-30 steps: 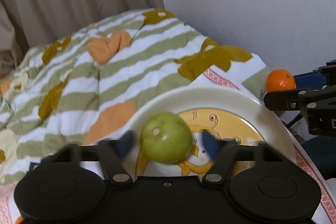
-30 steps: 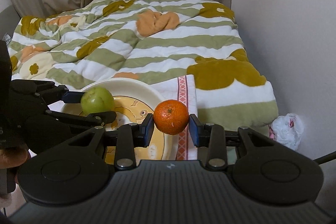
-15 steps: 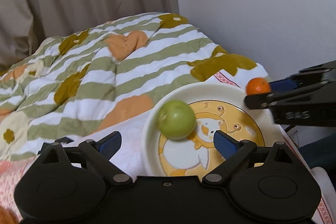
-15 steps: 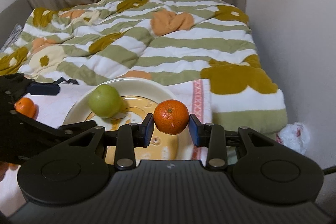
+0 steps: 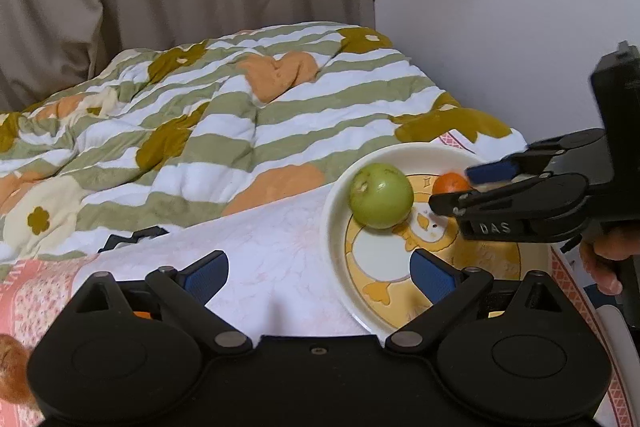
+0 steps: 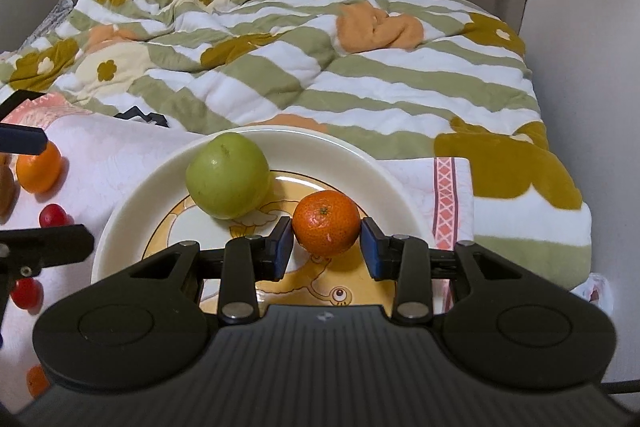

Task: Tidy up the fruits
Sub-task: 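Lower the mandarin into the bowl and open the right tool, then grasp the large orange with the left tool while the right tool grasps a mandarin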

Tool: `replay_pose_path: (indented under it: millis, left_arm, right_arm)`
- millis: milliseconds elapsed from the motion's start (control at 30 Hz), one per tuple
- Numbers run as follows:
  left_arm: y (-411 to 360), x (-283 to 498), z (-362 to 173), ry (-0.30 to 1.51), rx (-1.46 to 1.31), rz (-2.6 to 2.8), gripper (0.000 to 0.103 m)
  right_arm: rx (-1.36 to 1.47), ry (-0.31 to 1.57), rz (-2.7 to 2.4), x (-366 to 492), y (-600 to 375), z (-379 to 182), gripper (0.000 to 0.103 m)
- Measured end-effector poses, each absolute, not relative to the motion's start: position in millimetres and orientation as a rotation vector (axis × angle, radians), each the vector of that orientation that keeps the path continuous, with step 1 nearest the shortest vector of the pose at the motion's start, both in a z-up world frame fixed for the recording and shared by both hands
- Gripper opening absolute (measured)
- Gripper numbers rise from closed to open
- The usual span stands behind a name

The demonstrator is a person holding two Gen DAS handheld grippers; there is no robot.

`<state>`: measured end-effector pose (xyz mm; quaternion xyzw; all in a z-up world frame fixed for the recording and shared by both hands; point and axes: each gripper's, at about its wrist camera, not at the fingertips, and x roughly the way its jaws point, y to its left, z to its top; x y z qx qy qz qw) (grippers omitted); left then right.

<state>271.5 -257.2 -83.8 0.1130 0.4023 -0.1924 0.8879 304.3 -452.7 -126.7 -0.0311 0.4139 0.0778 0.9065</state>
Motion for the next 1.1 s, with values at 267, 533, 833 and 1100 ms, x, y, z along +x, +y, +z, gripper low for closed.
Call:
replay_pose_path:
  millis: [267,533,833,1100]
  left_arm:
    - [-248.7,255.2,-69.7,0.821,0.200,-0.369,0.099]
    - [-237.3,219.2,-39.0,0.760,0.167,-0.326,0.099]
    - [-209.9,158.1,-1.7,0.674,0.109,-0.245,0.099]
    - [-173.8,104.1,16.7,0.629,0.091,-0.163,0.100]
  right_arm:
    - [-0.075,0.786,0.143,281.6,-452.2,-104.9,0.103]
    - [-0.026,0.756,0.128,243.1,-453.6,-63.4,0.103]
    - [-0.024,0.687,0.149,180.9,-439.2,-12.7,0.103]
    - [-0.013,0.679,0.170,129.3,-415.9,10.7,0.103]
